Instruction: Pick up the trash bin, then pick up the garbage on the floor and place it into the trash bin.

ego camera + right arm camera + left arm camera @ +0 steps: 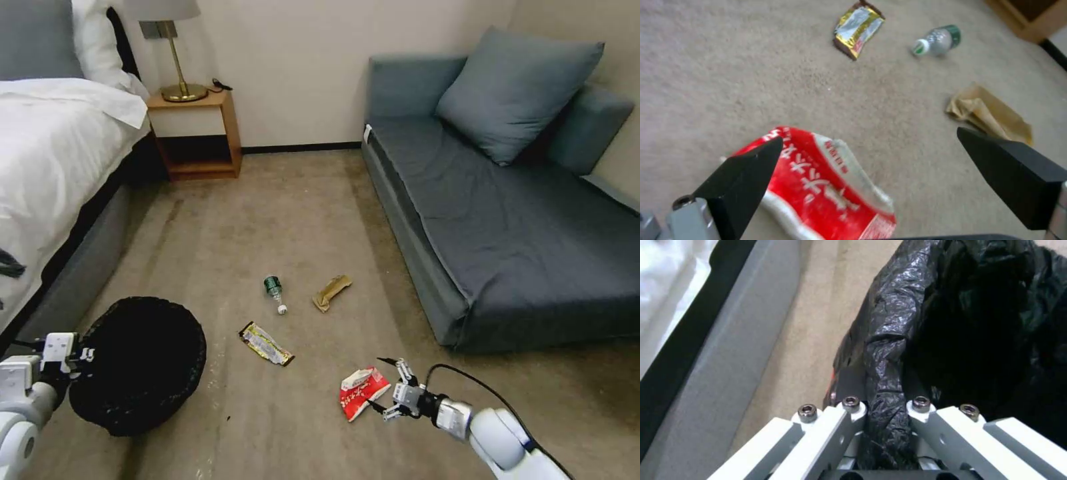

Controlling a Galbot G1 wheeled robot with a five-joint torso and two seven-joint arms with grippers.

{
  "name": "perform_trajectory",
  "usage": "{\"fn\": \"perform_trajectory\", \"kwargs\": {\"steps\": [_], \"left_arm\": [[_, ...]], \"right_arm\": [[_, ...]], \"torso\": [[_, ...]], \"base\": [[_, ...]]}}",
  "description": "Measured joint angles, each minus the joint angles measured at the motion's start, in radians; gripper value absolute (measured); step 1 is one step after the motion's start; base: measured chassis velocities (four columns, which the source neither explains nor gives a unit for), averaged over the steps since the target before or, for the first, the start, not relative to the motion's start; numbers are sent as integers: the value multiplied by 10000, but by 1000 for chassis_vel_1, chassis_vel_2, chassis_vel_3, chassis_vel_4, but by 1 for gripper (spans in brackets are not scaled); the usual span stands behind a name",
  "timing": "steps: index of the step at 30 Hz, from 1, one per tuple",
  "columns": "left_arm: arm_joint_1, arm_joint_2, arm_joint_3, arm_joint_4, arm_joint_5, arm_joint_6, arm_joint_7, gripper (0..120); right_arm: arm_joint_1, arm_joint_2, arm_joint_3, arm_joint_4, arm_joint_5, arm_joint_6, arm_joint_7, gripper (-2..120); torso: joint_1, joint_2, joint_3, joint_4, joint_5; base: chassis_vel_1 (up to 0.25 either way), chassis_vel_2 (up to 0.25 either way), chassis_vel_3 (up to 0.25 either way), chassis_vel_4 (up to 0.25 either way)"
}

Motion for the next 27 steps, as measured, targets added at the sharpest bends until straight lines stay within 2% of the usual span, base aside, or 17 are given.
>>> {"fn": "perform_trajectory", "kwargs": {"steps": [4,6,7,11,12,15,16,20,21,24,25,27], "left_arm": [[101,-88,-1,-100,102,23,26,5],[210,-199,-1,-198,193,36,49,5],[210,-199,-1,-198,193,36,49,5],[438,-485,-17,-376,348,37,104,5],[438,-485,-17,-376,348,37,104,5],[558,-616,-77,-456,388,18,108,5],[558,-616,-77,-456,388,18,108,5],[644,-678,-81,-566,399,10,115,5],[644,-678,-81,-566,399,10,115,5],[673,-718,-64,-639,410,9,115,5],[673,-718,-64,-639,410,9,115,5],[714,-757,-57,-698,414,9,118,5]], "right_arm": [[641,95,-333,-639,-400,220,-120,100],[1117,210,-499,-1221,-818,469,-289,93],[1117,210,-499,-1221,-818,469,-289,93],[1694,465,-554,-2242,-1512,883,-656,76],[1694,465,-554,-2242,-1512,883,-656,76],[1914,638,-511,-2743,-1837,992,-636,61],[1914,638,-511,-2743,-1837,992,-636,61],[2067,793,-474,-3123,-1955,1073,-544,43],[2067,793,-474,-3123,-1955,1073,-544,43],[2079,825,-470,-3205,-2028,1138,-497,28],[2079,825,-470,-3205,-2028,1138,-497,28],[2061,858,-461,-3210,-2029,1140,-471,19]], "torso": [[0,0,0,0,-1],[0,0,0,0,-1],[0,0,0,0,-1],[0,0,0,0,-1],[0,0,0,0,-1],[0,0,0,-1,-1],[0,0,0,-1,-1],[0,0,0,-1,-1],[0,0,0,-1,-1],[0,0,0,-2,-1],[0,0,0,-2,-1],[-1,0,0,-1,-2]], "base": [[0,0,0,0],[0,0,0,0],[0,0,0,0],[0,0,0,0],[0,0,0,0],[0,0,0,0],[0,0,0,0],[0,0,0,0],[0,0,0,0],[0,0,0,0],[0,0,0,0],[0,0,0,0]]}}
